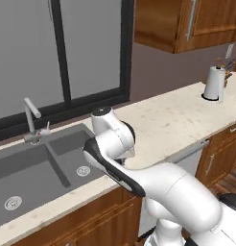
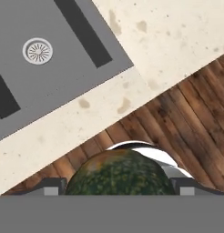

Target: Turn on the sink faucet. Then move the squash from the counter to the sink. Turn off the sink. Move the vegetable from the sink to the pot next to the stove. Finally move the pot to the front right burner.

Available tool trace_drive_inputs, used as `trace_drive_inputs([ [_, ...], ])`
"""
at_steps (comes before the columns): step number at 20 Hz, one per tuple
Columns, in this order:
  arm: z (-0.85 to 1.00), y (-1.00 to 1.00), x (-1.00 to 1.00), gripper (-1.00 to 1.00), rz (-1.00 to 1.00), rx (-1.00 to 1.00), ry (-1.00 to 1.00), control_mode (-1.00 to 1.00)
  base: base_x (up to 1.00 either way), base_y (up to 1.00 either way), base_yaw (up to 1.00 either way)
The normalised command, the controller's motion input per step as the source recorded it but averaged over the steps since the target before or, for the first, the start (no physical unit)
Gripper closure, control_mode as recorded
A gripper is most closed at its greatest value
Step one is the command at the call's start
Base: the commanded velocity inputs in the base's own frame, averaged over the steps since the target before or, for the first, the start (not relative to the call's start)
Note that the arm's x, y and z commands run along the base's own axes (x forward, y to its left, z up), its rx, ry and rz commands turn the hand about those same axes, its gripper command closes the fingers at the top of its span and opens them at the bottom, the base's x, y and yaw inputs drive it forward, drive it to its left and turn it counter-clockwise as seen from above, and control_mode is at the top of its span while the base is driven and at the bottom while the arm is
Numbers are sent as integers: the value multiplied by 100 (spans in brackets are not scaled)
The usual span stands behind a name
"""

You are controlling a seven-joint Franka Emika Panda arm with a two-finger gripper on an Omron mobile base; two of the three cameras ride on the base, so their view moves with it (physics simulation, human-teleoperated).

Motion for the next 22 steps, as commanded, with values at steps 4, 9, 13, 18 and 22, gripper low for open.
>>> trace_drive_inputs([
  [4,0,0,0,100,0,0,0,100,-8,-13,-48],
  [9,0,0,0,100,0,0,0,100,-5,-10,-52],
  [13,0,0,0,100,0,0,0,100,-5,-8,-53],
  [18,0,0,0,100,0,0,0,100,-8,-11,-56],
  [22,0,0,0,100,0,0,0,100,-5,-5,-57],
])
